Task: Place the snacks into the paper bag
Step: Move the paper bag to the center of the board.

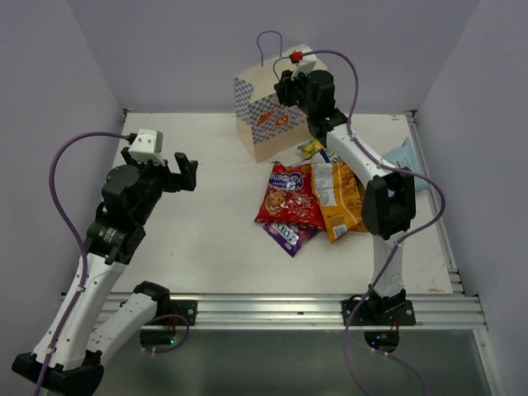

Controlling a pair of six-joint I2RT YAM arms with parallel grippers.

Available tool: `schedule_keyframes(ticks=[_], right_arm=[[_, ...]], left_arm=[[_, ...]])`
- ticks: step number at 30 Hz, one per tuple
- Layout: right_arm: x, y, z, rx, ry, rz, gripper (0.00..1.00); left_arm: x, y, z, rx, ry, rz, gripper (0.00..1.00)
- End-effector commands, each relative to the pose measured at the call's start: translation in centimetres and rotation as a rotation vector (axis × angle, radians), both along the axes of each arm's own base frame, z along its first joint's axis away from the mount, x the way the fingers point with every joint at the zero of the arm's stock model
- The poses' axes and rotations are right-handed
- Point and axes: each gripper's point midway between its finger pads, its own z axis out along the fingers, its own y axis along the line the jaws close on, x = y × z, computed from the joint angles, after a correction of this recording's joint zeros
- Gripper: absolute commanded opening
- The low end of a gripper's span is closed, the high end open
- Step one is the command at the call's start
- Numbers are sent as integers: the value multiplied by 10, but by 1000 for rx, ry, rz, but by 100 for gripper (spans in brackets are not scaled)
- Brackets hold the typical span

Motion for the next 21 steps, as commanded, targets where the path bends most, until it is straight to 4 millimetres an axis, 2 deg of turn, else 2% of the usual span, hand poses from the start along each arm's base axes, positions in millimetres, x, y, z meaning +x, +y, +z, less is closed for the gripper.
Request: schedule_keyframes(ticks=[1,8,12,18,19,21], right_arm=[[-7,17,43,33,-113,97,29],[-27,37,47,46,-87,234,1],[-51,56,51,75,-68,373,0],[-106,95,54,112,-26,634,0],[-115,103,48,110,-12,665,0],[-133,109,55,117,-23,724,0]], left_arm=[[0,2,16,3,-50,6,100],[-5,3,24,-5,-60,3,100],[-10,6,34,-9,-77,9,100],[-21,9,55,-15,-110,6,100],[-23,10,57,-15,-108,8,100],[-26,13,65,-16,-122,14,100]])
